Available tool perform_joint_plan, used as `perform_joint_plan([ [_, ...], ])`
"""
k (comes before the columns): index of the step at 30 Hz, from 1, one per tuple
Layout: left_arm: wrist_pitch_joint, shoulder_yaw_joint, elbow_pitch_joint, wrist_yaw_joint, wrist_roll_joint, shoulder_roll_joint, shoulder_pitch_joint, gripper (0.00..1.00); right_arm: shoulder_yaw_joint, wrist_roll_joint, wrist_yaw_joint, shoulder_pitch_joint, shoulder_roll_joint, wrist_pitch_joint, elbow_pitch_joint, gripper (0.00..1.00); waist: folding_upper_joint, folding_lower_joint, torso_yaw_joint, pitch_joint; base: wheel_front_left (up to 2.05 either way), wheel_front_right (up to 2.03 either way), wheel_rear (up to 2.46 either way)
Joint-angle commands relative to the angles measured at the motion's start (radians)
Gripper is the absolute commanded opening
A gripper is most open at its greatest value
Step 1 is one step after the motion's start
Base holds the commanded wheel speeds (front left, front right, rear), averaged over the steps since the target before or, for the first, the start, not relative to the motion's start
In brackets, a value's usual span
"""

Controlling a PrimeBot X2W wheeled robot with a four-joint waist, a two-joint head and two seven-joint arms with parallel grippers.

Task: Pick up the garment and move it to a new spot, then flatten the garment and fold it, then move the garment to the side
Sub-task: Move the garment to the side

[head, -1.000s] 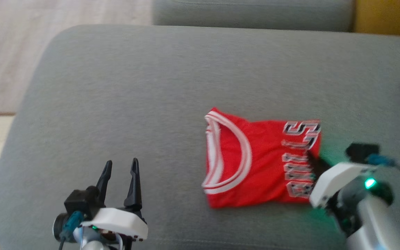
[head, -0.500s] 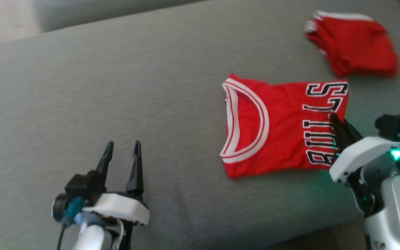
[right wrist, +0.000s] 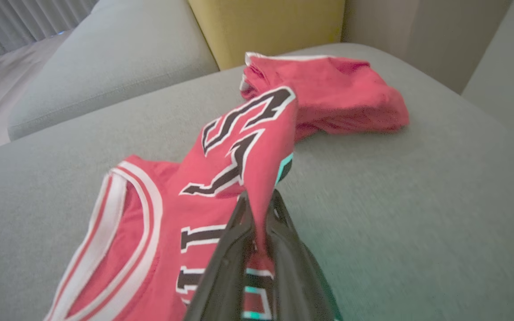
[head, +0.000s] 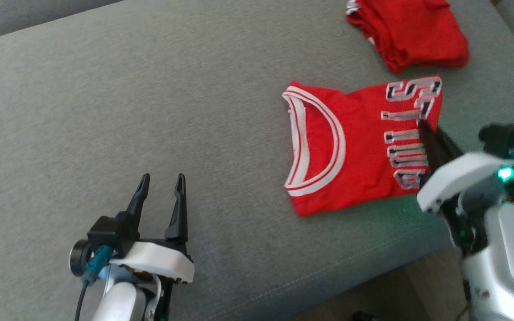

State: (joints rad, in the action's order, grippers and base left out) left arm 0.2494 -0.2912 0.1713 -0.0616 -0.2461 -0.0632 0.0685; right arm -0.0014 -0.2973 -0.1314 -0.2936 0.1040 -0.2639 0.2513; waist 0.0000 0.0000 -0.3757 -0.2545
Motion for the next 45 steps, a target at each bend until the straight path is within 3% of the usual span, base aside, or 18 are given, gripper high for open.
perform_joint_plan([
  [1, 0.012, 0.021, -0.029, -0.001, 0.005, -0.007, 0.038, 1.00, 0.023, 0.011, 0.001, -0.081, 0.006, 0.000, -0.038, 0.00, 0.0000, 0.0000, 0.027, 0.001, 0.00, 0.00, 0.00],
  [8, 0.012, 0.014, -0.044, -0.003, 0.000, -0.001, 0.048, 1.00, -0.008, 0.028, 0.001, -0.271, 0.042, -0.053, 0.005, 0.00, 0.0000, 0.0000, 0.103, -0.011, 0.00, 0.00, 0.00],
  [17, 0.012, -0.002, -0.071, -0.004, -0.011, 0.007, 0.069, 1.00, -0.079, 0.132, 0.001, -0.483, 0.200, -0.099, 0.152, 0.00, 0.0000, 0.0000, 0.211, -0.051, 0.00, 0.00, 0.00],
  [25, 0.012, -0.016, -0.090, -0.003, -0.013, 0.011, 0.082, 1.00, -0.121, 0.192, 0.001, -0.555, 0.346, -0.099, 0.239, 0.00, 0.0000, 0.0000, 0.275, -0.096, 0.00, 0.00, 0.00],
  [32, 0.012, -0.025, -0.094, -0.002, -0.010, 0.012, 0.100, 1.00, -0.165, 0.285, 0.001, -0.587, 0.429, -0.085, 0.308, 0.00, 0.0000, 0.0000, 0.317, -0.138, 0.00, 0.00, 0.00],
  [38, 0.012, -0.027, -0.092, -0.003, -0.007, 0.012, 0.108, 1.00, -0.177, 0.373, 0.001, -0.577, 0.463, -0.065, 0.379, 0.00, 0.0000, 0.0000, 0.329, -0.154, 0.00, 0.00, 0.00],
  [39, 0.012, -0.027, -0.091, -0.003, -0.007, 0.012, 0.109, 1.00, -0.179, 0.387, 0.001, -0.576, 0.462, -0.061, 0.387, 0.09, 0.0000, 0.0000, 0.329, -0.155, 0.00, 0.00, 0.00],
  [40, 0.012, -0.027, -0.091, -0.003, -0.007, 0.013, 0.110, 1.00, -0.183, 0.399, 0.001, -0.576, 0.458, -0.055, 0.393, 0.49, 0.0000, 0.0000, 0.329, -0.157, 0.00, 0.00, 0.00],
  [41, 0.012, -0.027, -0.089, -0.003, -0.006, 0.013, 0.111, 1.00, -0.187, 0.410, 0.001, -0.576, 0.453, -0.049, 0.399, 0.95, 0.0000, 0.0000, 0.328, -0.158, 0.00, 0.00, 0.00],
  [42, 0.012, -0.028, -0.088, -0.002, -0.006, 0.013, 0.113, 1.00, -0.190, 0.422, 0.001, -0.577, 0.448, -0.041, 0.403, 1.00, 0.0000, 0.0000, 0.327, -0.159, 0.00, 0.00, 0.00],
  [45, 0.012, -0.031, -0.083, 0.003, -0.004, 0.013, 0.117, 1.00, -0.208, 0.469, 0.001, -0.582, 0.428, -0.016, 0.418, 1.00, 0.0000, 0.0000, 0.322, -0.161, 0.00, 0.00, 0.00],
])
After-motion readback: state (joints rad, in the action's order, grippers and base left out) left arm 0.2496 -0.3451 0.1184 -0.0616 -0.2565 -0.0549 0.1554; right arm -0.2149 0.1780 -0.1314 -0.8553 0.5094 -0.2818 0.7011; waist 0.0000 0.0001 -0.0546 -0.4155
